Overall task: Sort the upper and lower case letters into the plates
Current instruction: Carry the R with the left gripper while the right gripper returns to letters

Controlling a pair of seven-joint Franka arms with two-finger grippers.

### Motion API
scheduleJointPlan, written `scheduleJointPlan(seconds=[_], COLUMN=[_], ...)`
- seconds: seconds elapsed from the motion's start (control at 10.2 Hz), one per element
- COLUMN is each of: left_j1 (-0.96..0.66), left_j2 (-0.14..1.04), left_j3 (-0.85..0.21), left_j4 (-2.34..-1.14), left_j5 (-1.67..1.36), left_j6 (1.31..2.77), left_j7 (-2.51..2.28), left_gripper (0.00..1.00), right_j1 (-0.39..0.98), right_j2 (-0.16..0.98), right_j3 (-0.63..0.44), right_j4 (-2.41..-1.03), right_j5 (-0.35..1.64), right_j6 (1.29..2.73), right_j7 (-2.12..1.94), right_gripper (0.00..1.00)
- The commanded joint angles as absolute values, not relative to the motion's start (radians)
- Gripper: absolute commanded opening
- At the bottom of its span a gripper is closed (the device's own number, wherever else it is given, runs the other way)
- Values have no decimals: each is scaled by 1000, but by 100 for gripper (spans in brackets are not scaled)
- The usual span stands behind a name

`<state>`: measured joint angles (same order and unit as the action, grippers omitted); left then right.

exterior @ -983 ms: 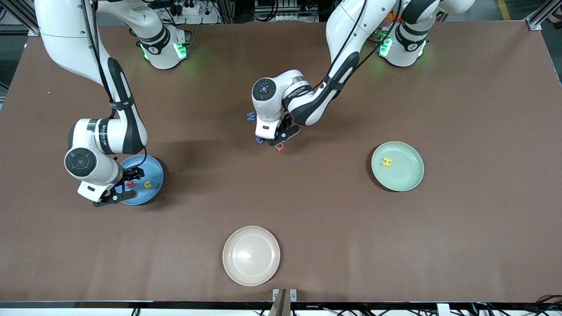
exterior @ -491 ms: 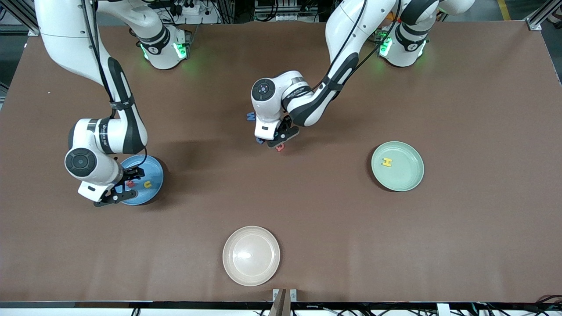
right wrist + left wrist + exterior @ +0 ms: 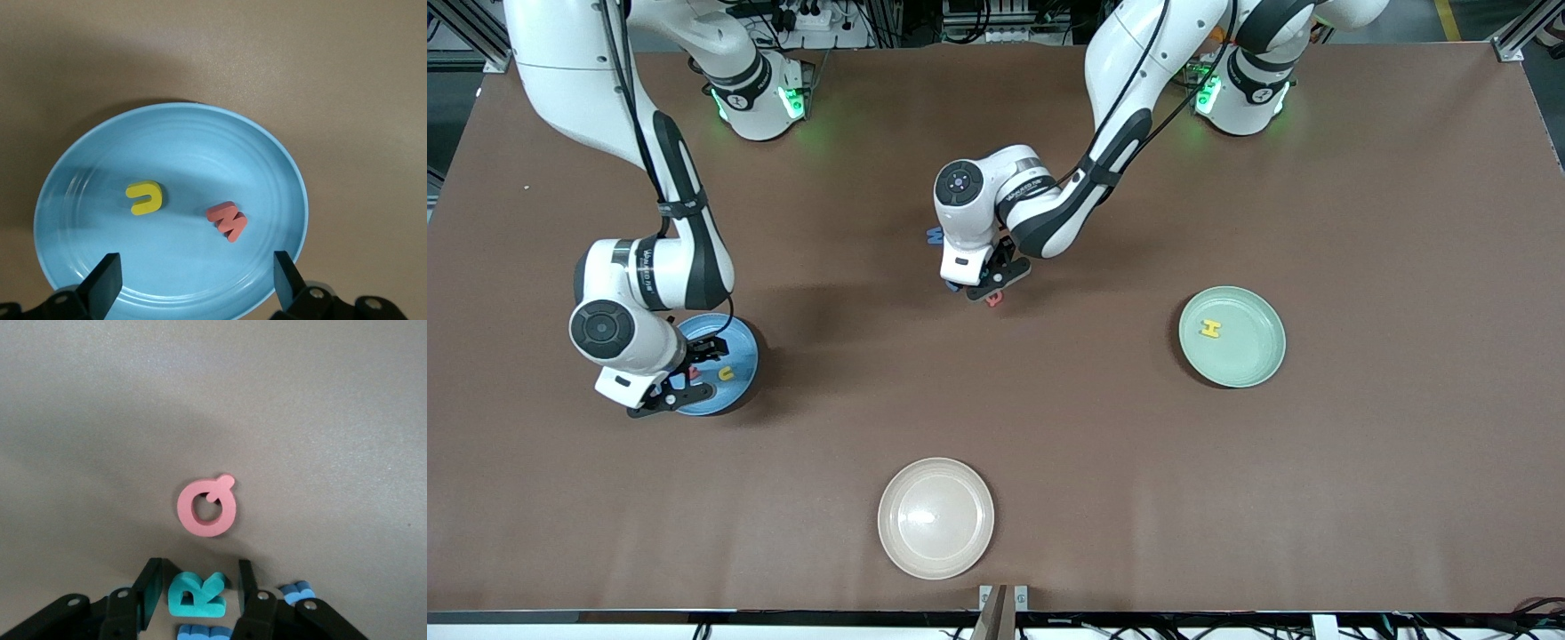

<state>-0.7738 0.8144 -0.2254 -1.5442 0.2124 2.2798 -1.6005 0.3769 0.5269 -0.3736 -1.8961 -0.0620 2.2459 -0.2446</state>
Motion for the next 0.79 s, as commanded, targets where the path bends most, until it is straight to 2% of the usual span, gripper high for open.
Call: scheduleJointPlan(seconds=[0.0,0.39,0.69], left_j1=[-787,-785,-787], left_j2=[830,830,831], left_j3=[-216,-216,-216], left_j4=[-1520,-1522,-1522], left_j5=[238,233,233], left_j6=[2278,2278,2278], left_j7=[-1637,-1638,-1637], left_gripper=[54,50,42], right_j1=[377,403,442], right_j2=[497,462,451], right_j3=[-370,-371,-370], right_j4=[-1908,-1910,-1908], right_j5=[-60,32,63], right_j6=[2224,2175,2158], right_j7=[-232,-221,-132], right_gripper=[100,100,100])
